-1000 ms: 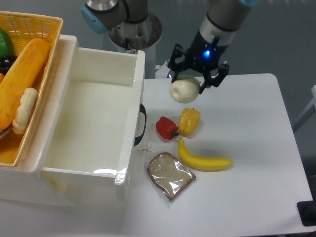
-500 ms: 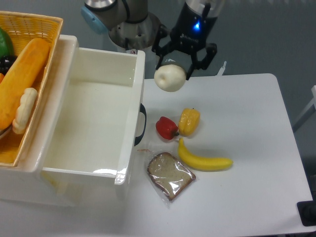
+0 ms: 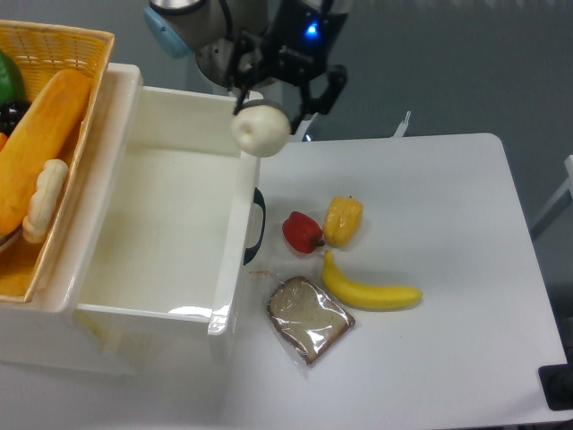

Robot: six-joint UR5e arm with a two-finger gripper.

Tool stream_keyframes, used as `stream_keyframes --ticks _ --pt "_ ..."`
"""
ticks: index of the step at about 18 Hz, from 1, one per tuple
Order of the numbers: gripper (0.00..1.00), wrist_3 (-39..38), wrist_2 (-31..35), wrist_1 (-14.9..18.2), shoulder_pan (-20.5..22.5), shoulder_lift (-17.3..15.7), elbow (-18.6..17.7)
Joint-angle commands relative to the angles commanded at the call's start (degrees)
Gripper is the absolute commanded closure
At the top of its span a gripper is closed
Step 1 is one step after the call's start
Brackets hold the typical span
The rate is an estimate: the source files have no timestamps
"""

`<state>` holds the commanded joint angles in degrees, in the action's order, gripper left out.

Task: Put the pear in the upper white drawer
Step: 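Carry the pear over the white drawer and lower it inside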

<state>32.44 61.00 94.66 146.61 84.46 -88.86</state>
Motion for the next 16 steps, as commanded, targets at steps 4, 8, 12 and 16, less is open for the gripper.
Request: stream_keyframes --ticks 4,8,12,16 --pt "0.7 -1.2 0.3 -0.4 -1.7 -0.4 -1.1" --pt "0.7 -1.4 0.4 -0.2 -3.7 -0.4 -3.4" --pt "0.7 -1.9 0.6 0.1 -6.0 -0.1 -4.1" --pt "0.7 -2.1 1.6 -0.3 -7.6 0.2 -5.2"
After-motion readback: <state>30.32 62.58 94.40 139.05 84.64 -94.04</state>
